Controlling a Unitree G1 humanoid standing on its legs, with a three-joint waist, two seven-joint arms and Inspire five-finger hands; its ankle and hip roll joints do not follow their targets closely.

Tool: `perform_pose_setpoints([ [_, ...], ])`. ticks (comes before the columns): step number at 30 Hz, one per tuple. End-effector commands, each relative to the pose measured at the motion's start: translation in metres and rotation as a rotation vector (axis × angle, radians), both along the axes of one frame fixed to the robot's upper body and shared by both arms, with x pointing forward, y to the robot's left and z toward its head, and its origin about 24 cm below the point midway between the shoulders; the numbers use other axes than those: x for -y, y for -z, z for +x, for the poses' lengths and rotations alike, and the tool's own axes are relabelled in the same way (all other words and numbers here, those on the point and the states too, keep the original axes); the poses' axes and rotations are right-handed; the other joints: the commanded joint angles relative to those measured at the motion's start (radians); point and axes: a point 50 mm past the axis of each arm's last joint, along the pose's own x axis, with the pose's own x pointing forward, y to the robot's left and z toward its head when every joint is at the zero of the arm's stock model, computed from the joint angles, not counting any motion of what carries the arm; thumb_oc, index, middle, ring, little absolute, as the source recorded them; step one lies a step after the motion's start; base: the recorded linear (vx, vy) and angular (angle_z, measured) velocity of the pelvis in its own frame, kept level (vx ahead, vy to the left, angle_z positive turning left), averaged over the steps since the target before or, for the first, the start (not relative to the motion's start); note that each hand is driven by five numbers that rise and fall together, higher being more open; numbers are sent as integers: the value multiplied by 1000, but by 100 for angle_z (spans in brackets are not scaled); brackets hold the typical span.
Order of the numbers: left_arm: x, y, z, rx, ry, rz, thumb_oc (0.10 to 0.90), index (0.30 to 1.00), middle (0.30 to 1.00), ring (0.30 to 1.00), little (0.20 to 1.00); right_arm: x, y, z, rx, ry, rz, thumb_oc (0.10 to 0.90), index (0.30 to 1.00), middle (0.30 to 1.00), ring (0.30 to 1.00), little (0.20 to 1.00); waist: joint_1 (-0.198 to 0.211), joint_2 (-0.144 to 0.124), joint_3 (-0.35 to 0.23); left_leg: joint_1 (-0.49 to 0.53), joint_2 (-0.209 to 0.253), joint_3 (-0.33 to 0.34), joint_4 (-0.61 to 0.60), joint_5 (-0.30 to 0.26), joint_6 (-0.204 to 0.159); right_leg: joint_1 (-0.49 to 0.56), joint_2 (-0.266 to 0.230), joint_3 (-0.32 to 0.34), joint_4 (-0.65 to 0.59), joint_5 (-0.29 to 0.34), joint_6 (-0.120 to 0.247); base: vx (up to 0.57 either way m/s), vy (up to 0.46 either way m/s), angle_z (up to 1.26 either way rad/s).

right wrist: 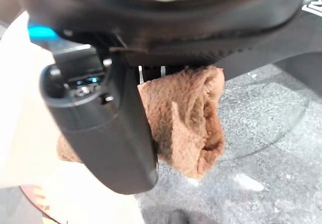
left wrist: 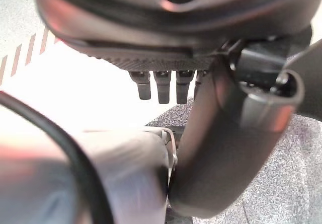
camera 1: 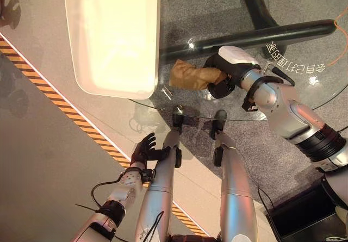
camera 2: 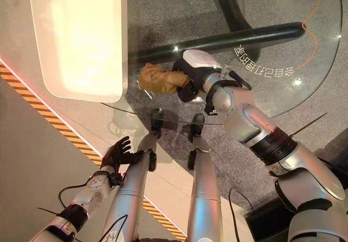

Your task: Wipe the table with a cloth and put it in the basket.

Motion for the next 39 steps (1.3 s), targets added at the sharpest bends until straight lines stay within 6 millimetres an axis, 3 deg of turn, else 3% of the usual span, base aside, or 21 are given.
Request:
perform_pose_setpoints([
  [1,-14,35,-50,-128,-41,5,800,900,900,900,900,-19,64,-22,-257,-156,-5,100,300,300,300,200,13,16,-9,-7,-65,57,60,-93,42,-36,33,48,-79,82,57,0,0,0],
  [18,-19,37,-52,-129,-52,8,800,900,900,900,900,-7,45,-20,-166,-141,60,100,300,300,300,200,3,11,-9,1,-62,59,62,-98,45,-27,35,52,-79,83,59,0,0,0],
  [29,-11,41,-57,-133,-66,-12,800,900,900,900,900,22,0,-17,384,70,420,100,300,300,300,200,-13,15,-9,8,-60,61,61,-109,54,-26,47,74,-74,84,63,0,2,0],
  [39,-10,43,-57,-141,-60,-12,800,900,900,900,900,42,-32,-4,581,263,534,100,300,300,300,200,1,25,-9,14,-66,49,57,-114,56,-19,48,79,-82,87,64,0,0,0],
])
